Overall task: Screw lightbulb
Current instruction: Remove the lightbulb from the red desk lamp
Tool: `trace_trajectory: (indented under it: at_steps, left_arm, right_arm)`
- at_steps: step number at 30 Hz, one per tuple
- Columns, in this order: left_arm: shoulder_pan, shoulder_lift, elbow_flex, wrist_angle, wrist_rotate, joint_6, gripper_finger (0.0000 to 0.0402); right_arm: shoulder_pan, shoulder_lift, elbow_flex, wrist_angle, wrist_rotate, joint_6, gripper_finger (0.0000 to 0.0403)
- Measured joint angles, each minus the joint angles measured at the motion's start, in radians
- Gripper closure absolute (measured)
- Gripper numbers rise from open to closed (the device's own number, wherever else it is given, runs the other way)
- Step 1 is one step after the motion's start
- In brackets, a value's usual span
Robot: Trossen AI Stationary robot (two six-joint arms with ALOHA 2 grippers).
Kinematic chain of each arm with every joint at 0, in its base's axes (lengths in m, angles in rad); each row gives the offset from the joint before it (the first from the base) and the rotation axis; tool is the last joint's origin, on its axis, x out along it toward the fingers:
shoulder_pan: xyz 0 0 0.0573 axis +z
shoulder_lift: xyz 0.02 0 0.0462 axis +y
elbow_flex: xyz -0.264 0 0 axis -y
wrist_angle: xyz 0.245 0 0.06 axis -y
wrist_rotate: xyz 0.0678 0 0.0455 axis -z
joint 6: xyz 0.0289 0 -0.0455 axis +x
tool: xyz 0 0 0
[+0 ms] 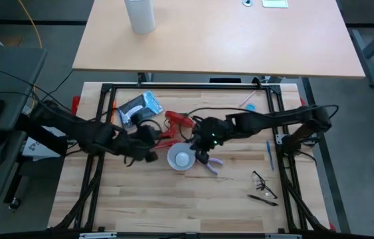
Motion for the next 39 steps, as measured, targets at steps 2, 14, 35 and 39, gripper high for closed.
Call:
trace_trajectory:
  at_steps: [2,14,35,39]
  left_arm:
    - [-0.029,-0.019,0.0,-0.022,0.004,-0.055,0.0402]
    - [-0.133,-0.031,0.0,-0.068,-0.073,-0.143,0.0402]
    - [-0.133,-0.031,0.0,-0.066,-0.009,-0.146,0.0402]
    - [-0.125,-0.031,0.0,-0.064,-0.009,-0.177,0.0402]
  right_arm:
    - [0.028,-0.018,0.0,-0.035,0.03,-0.009,0.0403]
    - [0.138,-0.037,0.0,-0.073,0.16,0.02,0.0403]
    - [0.135,-0.037,0.002,0.008,0.1,-0.014,0.0397]
    - [0.119,-0.02,0.002,0.011,0.024,-0.014,0.0352]
